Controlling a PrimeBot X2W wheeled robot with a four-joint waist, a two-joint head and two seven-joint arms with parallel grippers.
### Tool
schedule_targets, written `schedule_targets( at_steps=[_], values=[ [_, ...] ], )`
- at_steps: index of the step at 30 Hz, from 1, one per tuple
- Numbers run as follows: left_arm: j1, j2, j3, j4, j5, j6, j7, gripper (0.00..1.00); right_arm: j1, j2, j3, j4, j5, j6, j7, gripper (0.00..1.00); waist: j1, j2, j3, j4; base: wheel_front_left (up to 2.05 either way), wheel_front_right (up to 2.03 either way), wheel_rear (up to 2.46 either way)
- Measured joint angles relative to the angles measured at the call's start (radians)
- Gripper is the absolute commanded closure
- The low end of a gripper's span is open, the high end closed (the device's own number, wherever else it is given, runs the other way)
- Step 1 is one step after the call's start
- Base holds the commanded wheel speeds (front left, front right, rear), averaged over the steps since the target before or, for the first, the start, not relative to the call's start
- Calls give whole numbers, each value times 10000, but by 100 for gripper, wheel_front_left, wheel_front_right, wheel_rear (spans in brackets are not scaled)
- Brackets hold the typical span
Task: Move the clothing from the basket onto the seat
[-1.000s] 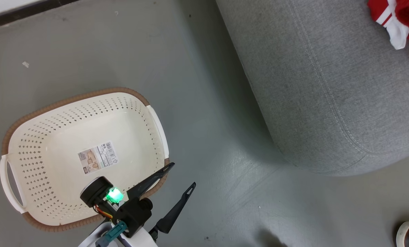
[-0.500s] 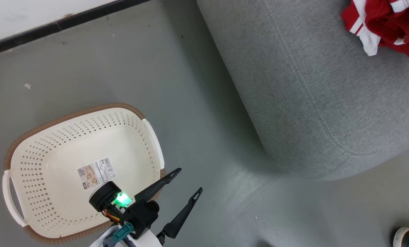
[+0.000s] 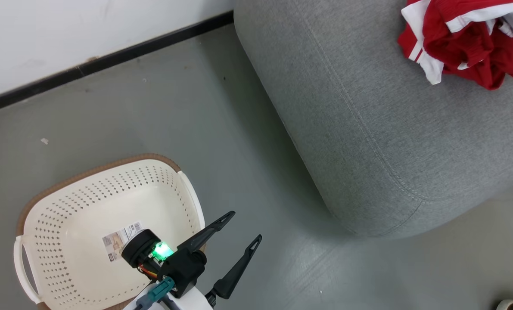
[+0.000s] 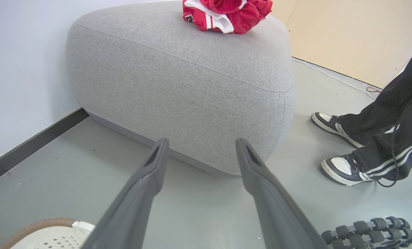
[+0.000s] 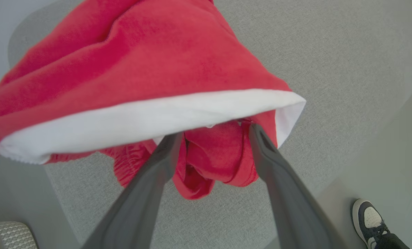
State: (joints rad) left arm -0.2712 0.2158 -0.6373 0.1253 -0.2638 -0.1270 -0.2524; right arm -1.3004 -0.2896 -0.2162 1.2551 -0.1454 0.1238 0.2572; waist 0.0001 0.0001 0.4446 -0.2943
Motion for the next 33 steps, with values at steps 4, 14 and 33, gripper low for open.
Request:
schedule_targets(
  at_steps=[4,14,33],
  values=[
    [0,-88,-44,165,-17,0,0,0,-12,8,311,0,0,0,96,0,0,0,-325,-30,0,0,0],
    [173,-395,-23,510,-174,0,0,0,-175,58,1068,-205,61,0,-485,0,0,0,-1205,-104,0,0,0],
    [891,-1024,1066,562,-265,6,0,0,630,677,2936,-1822,886,0,-4307,0,0,0,-2957,7,0,0,0]
  ],
)
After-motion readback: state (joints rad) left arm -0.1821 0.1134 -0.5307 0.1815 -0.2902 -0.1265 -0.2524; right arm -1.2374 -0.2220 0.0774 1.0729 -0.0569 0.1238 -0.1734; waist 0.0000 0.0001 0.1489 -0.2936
